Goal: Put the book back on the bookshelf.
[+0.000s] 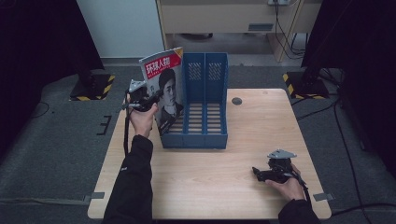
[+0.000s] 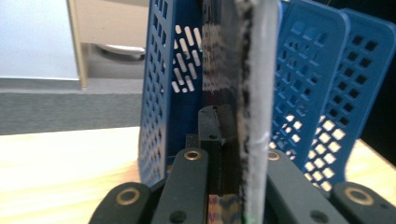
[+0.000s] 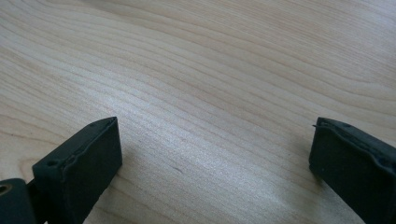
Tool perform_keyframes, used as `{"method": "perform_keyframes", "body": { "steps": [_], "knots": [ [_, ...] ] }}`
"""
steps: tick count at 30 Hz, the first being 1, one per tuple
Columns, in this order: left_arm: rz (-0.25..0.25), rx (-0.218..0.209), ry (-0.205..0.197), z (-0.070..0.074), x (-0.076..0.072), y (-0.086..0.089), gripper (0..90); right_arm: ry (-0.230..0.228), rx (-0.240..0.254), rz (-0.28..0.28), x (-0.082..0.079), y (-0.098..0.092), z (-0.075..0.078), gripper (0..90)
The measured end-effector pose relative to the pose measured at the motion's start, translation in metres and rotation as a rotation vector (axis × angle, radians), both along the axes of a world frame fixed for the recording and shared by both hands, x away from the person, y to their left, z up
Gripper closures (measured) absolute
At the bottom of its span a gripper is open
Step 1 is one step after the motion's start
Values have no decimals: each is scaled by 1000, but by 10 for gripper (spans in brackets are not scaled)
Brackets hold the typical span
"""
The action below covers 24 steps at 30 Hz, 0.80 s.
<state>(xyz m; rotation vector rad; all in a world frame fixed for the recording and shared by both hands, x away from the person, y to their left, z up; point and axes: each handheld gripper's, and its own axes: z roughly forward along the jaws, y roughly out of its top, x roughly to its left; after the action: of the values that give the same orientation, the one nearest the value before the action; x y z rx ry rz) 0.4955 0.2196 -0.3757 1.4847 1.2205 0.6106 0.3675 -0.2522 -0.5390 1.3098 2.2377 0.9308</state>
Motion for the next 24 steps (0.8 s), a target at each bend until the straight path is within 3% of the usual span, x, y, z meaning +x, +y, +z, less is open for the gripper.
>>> {"method": "perform_keyframes", "body": {
  "steps": [5,12,18,22,24],
  "knots": [
    [7,11,-47,2,-11,2,864,2,1,1,0,0,0,28],
    [30,-22,-126,6,-26,9,865,1,1,0,0,0,0,28],
    [48,-50,-198,9,-19,7,864,1,0,0,0,0,0,28],
    [51,-59,-205,4,-12,-3,864,3,0,1,0,0,0,29],
    [53,-35,-205,1,-10,-8,864,0,1,0,0,0,0,29]
  ]
}}
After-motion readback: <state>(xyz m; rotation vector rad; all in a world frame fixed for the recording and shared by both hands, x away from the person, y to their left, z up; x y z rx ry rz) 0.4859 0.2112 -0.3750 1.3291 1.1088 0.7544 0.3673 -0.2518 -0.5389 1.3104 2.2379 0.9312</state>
